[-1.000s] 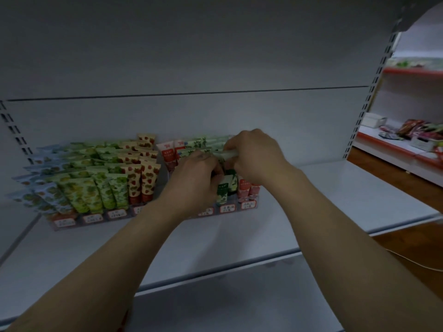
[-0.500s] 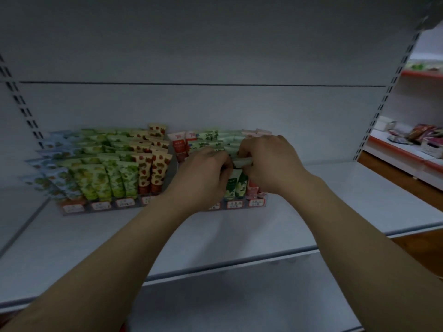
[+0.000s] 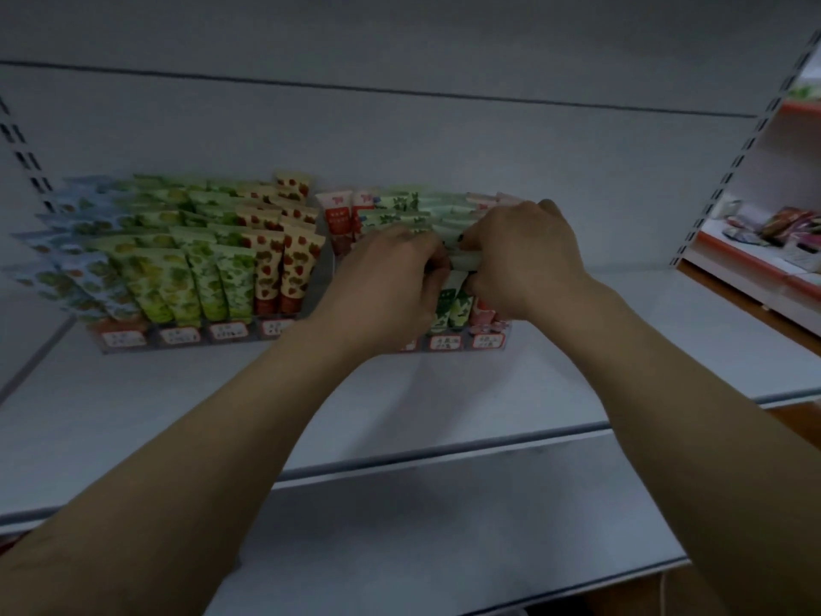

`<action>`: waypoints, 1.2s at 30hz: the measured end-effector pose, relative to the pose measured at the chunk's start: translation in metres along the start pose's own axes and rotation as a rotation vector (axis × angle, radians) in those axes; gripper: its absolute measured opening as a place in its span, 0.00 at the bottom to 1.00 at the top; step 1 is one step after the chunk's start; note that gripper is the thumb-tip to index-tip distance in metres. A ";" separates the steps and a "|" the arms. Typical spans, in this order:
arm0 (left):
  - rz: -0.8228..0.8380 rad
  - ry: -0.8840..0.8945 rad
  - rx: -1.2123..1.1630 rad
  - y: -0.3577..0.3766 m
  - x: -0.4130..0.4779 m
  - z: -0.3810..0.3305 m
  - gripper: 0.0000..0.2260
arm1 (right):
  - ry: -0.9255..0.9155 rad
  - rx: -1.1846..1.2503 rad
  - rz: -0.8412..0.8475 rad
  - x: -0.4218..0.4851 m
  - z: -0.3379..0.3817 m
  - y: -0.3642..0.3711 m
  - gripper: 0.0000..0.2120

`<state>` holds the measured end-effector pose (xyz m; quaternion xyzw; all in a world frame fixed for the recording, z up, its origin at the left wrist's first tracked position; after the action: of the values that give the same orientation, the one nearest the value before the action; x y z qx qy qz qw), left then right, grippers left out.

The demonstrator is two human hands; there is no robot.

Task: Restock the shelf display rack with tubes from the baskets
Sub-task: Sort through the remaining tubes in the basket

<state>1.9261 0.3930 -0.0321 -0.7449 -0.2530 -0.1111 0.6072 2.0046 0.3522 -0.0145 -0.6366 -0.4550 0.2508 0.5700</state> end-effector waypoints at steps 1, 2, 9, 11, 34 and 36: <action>-0.003 -0.006 0.001 0.000 0.000 0.001 0.06 | 0.000 0.008 -0.005 0.000 0.000 0.002 0.04; -0.007 -0.007 0.001 0.000 0.000 0.001 0.06 | -0.004 0.016 -0.003 0.000 0.001 0.003 0.04; -0.021 -0.028 0.005 0.000 -0.001 0.001 0.06 | -0.008 0.010 0.018 0.004 -0.001 0.012 0.02; -0.036 -0.032 0.006 -0.002 -0.003 0.000 0.06 | -0.001 0.015 0.027 0.006 -0.002 0.013 0.02; 0.062 -0.291 0.127 -0.010 -0.017 0.015 0.07 | 0.014 0.110 0.019 -0.005 -0.005 0.009 0.06; 0.077 -0.302 0.116 -0.010 -0.017 0.016 0.07 | 0.018 0.123 0.046 -0.007 -0.005 0.008 0.06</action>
<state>1.9045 0.4053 -0.0353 -0.7260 -0.3185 0.0404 0.6081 2.0082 0.3442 -0.0221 -0.6131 -0.4186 0.2855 0.6061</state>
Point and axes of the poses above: each hand's wrist, its own x-axis towards the middle knuckle, its own y-axis out of the palm, z = x × y, the point moved 10 cm from there along x, towards the middle knuckle, and after that the axes turned 13 degrees about z, right-handed, at the moved point
